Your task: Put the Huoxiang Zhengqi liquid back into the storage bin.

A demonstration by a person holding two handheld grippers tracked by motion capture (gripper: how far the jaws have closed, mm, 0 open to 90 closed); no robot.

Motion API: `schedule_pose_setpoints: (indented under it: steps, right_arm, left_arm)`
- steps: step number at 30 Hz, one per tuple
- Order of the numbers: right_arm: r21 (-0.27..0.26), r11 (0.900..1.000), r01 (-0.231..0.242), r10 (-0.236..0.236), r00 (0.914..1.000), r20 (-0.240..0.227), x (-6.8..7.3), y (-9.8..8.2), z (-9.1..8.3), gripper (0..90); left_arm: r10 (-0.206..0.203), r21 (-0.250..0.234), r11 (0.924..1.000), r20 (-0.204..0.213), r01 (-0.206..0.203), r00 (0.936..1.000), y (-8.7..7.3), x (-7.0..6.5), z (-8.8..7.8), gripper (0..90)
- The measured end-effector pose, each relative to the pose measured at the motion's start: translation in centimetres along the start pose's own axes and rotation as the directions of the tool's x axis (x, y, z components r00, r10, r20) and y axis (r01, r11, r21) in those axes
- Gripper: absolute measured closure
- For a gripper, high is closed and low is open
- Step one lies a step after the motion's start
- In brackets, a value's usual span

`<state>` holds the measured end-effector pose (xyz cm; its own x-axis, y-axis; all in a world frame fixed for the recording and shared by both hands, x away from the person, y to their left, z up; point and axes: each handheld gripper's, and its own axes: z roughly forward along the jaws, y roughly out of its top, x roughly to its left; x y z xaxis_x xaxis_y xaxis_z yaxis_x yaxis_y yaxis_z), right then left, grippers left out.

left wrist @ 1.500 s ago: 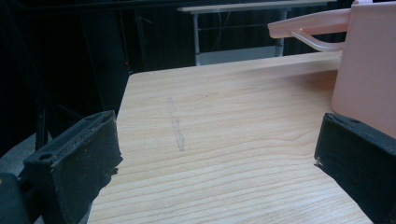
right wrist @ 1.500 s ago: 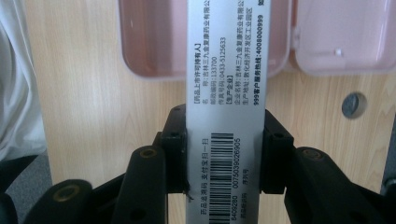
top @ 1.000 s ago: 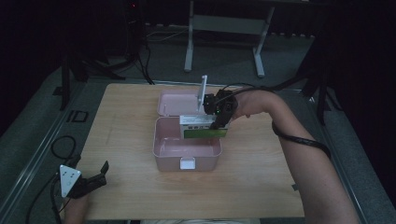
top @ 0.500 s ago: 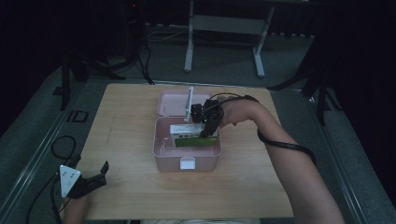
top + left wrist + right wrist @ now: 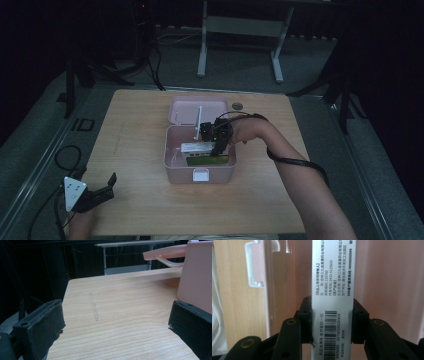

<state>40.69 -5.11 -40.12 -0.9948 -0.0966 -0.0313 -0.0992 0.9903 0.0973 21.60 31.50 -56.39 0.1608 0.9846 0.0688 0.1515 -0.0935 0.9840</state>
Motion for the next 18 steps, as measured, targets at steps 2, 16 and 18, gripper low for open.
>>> schedule_pose_setpoints:
  steps: [2, 16, 18]
  right_arm:
    - [0.002, 1.0, -0.002, 0.002, 1.0, -0.003, 0.0, 0.0, 0.6, 62.1]
    - [0.022, 1.0, -0.015, 0.016, 0.9982, -0.059, 0.1, -0.4, 4.6, 62.0]
    - [0.016, 1.0, -0.016, 0.017, 0.9979, -0.063, 0.0, -0.5, 4.8, 62.0]
  left_arm:
    - [0.0, 0.0, 1.0, 0.0, 0.0, 1.0, 0.0, 0.0, 0.0, 0.3]
    - [0.002, 0.002, 1.0, -0.001, -0.002, 1.0, 0.0, 0.0, 0.0, 0.3]
    - [0.002, 0.002, 1.0, -0.001, -0.002, 1.0, 0.0, 0.0, 0.0, 0.3]
